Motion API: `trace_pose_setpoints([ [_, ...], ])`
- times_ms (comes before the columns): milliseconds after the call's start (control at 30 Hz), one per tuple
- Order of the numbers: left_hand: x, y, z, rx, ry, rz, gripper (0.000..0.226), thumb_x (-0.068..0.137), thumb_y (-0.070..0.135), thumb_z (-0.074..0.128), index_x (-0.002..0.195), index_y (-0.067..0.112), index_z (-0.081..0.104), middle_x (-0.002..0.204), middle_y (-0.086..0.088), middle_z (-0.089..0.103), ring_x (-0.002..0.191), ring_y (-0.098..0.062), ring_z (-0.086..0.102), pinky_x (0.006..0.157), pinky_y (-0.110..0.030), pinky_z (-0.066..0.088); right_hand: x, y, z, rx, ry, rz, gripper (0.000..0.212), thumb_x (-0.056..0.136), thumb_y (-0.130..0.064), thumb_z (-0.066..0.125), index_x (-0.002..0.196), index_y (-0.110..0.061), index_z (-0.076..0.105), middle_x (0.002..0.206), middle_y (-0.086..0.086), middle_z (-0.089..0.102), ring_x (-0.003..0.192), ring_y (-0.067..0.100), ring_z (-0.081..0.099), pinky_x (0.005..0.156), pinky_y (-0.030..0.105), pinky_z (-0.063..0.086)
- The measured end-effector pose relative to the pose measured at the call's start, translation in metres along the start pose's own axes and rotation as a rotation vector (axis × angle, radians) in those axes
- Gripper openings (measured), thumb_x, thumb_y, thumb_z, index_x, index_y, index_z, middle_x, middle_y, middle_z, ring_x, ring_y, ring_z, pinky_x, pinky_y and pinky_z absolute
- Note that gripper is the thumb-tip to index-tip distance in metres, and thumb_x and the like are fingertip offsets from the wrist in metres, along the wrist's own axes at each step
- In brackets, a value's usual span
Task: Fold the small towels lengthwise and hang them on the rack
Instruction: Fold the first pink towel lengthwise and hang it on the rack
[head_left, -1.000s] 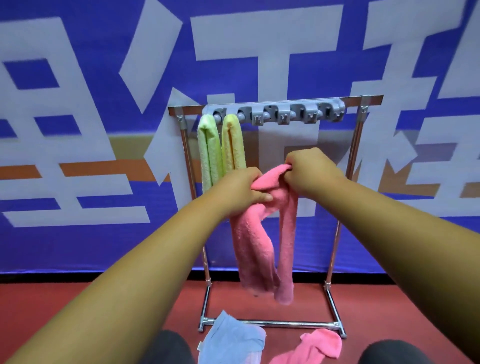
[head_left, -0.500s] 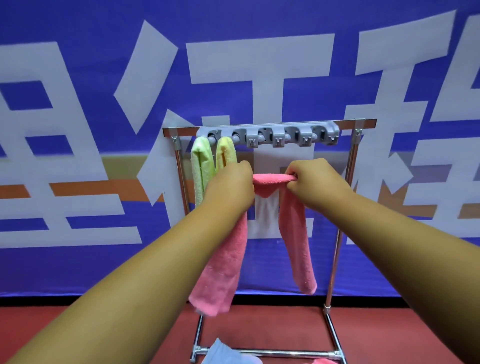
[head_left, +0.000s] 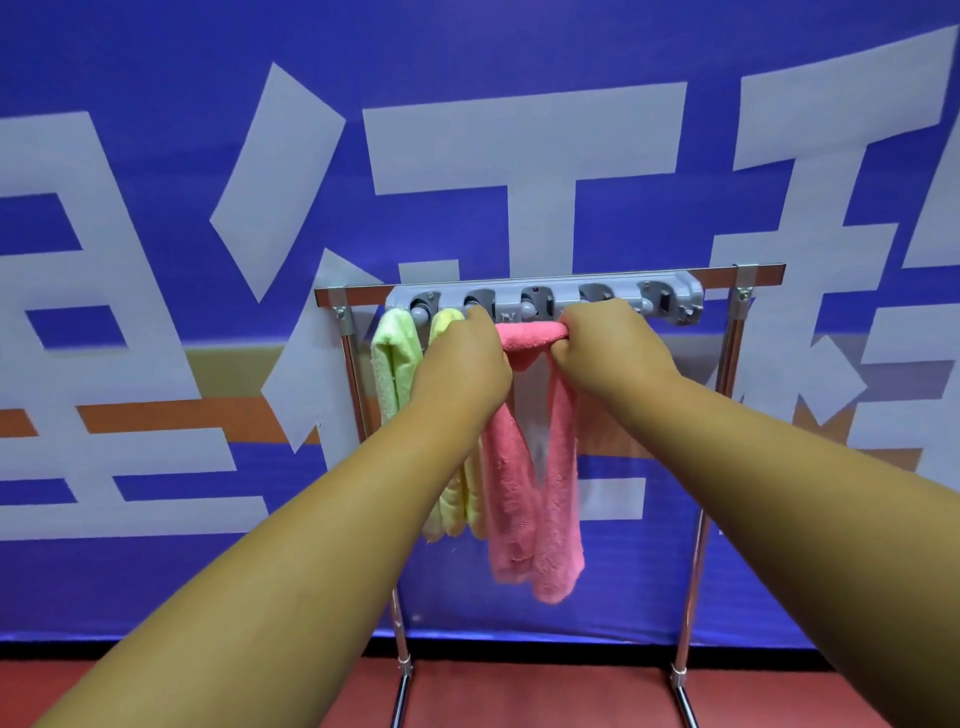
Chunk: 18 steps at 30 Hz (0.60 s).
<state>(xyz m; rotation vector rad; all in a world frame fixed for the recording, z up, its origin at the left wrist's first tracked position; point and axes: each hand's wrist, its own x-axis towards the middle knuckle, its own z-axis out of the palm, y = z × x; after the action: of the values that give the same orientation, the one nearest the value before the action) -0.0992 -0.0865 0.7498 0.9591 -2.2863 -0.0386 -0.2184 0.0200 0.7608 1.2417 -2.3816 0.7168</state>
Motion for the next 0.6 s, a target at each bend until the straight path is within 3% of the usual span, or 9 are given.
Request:
trace_pose_setpoints([
  [267,0.057,0.001,-0.009,0.206,0.068,-0.010,0.019,0.100,0.010,0.060,0.119,0.012,0.058,0.112,-0.010,0.073,0.103,-0.034,0.073,0.070,-0.034,0.038,0.055,-0.008,-0.007,-0.096,0.117,-0.045,0.010,0.098,-0.015,0.055,0.090,-0.011,0.058,0.074,0.006,0.045,0.075,0.037,0.052,0.053,0.035,0.029],
  [400,0.073,0.002,-0.006,0.131,0.117,-0.046,0.020,0.098,0.003,0.058,0.106,0.015,0.045,0.102,-0.009,0.066,0.096,-0.036,0.068,0.068,-0.038,0.038,0.072,-0.012,-0.002,-0.077,0.152,-0.044,0.009,0.101,-0.015,0.054,0.093,-0.010,0.054,0.079,0.008,0.048,0.077,0.036,0.053,0.062,0.037,0.037],
  [533,0.074,-0.004,0.007,0.196,0.099,-0.006,0.025,0.096,-0.001,0.059,0.117,0.010,0.052,0.106,-0.011,0.069,0.099,-0.038,0.071,0.067,-0.039,0.043,0.075,-0.011,0.016,-0.141,0.139,-0.072,0.010,0.101,-0.016,0.056,0.095,-0.012,0.049,0.076,0.007,0.046,0.078,0.037,0.052,0.066,0.039,0.036],
  [600,0.066,-0.009,0.016,0.239,0.072,0.028,0.030,0.096,-0.003,0.055,0.123,0.008,0.053,0.111,-0.013,0.072,0.103,-0.039,0.072,0.070,-0.039,0.043,0.070,-0.006,0.029,-0.218,0.116,-0.118,0.005,0.100,-0.017,0.058,0.101,-0.014,0.053,0.082,0.007,0.057,0.081,0.040,0.060,0.067,0.039,0.037],
])
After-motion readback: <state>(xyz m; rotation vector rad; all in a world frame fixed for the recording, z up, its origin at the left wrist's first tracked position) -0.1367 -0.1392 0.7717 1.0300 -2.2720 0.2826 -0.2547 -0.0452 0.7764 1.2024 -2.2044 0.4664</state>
